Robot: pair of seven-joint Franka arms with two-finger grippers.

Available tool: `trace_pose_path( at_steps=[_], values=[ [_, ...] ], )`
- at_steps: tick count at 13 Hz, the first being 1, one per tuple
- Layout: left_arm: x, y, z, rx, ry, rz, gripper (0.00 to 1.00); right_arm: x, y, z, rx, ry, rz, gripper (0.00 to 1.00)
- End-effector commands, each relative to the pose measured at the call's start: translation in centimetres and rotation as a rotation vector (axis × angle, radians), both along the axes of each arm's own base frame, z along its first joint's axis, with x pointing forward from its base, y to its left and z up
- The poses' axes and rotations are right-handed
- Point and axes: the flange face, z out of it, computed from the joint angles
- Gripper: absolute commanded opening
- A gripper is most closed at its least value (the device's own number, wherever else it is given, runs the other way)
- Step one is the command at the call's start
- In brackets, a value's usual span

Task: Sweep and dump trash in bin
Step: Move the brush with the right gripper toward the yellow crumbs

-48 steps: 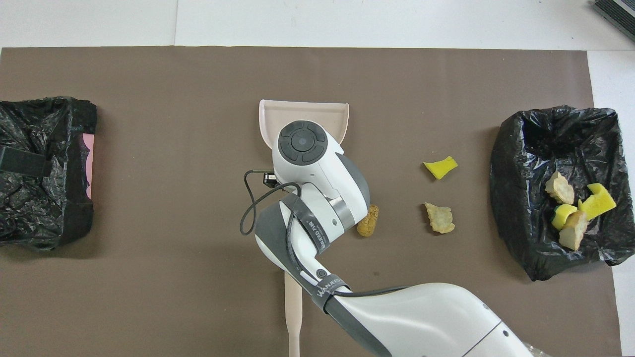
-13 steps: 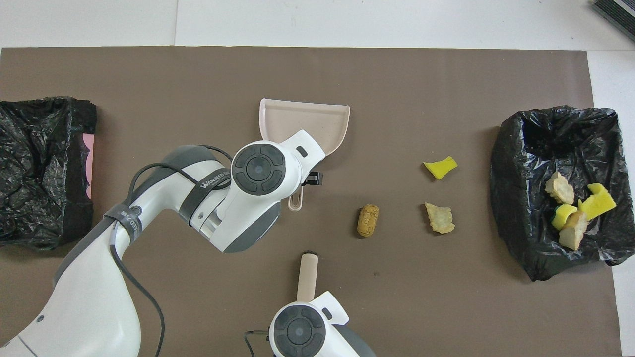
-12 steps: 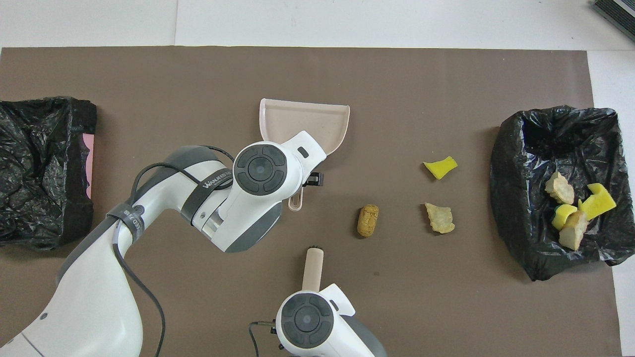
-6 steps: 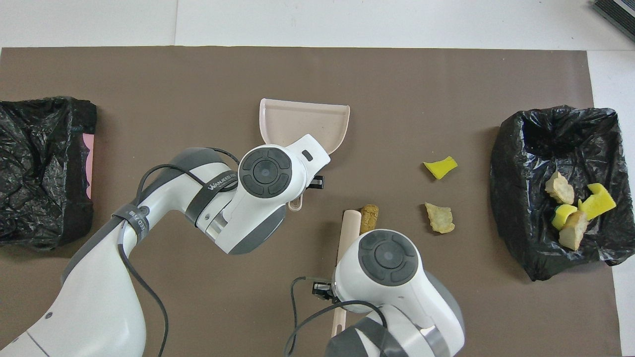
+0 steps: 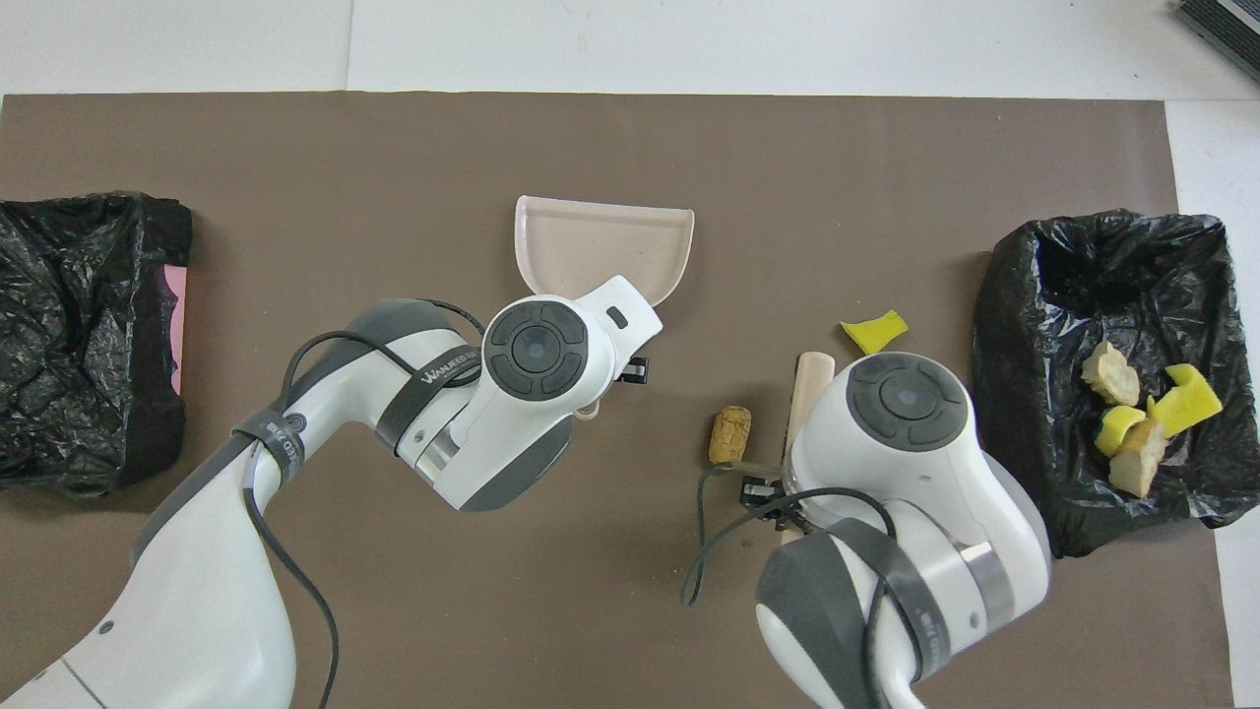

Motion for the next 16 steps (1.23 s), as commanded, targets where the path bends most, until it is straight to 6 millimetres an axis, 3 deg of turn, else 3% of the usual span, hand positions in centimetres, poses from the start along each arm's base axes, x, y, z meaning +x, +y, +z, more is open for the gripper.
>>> trace_pose_path(
  at_steps=[1,2,4,6,9,11,12,16],
  values=[
    [-0.3,-0.1,-0.2,0.015,-0.009,-0.009,0.48,1.3,-4.9,-0.6,-0.050,0.008,0.048,0.00],
    [-0.3,-0.1,-0.2,0.016,-0.009,-0.012,0.37,1.9,-7.3,-1.1,-0.043,0.020,0.061,0.00],
    [-0.3,0.0,-0.2,0.022,-0.008,-0.040,0.05,2.5,-11.3,-1.7,-0.038,0.032,0.111,0.00],
    [0.1,0.7,0.3,0.036,-0.018,-0.113,0.00,2.0,-13.4,-2.5,-0.039,0.054,0.126,0.00],
    [0.6,2.5,2.6,0.077,-0.031,-0.136,0.00,-1.1,-16.8,-4.1,-0.040,0.093,0.071,0.00],
    [0.3,3.6,3.4,0.153,0.000,-0.324,0.00,-1.9,-16.2,-6.0,-0.025,0.069,0.053,0.00],
    [0.4,4.6,4.1,0.183,0.012,-0.422,0.00,-1.9,-14.9,-6.3,-0.019,0.056,0.040,0.00],
    [0.9,8.8,6.1,0.235,0.101,-0.735,0.00,-1.4,-7.0,-7.7,0.035,0.044,0.048,0.00]
  ],
)
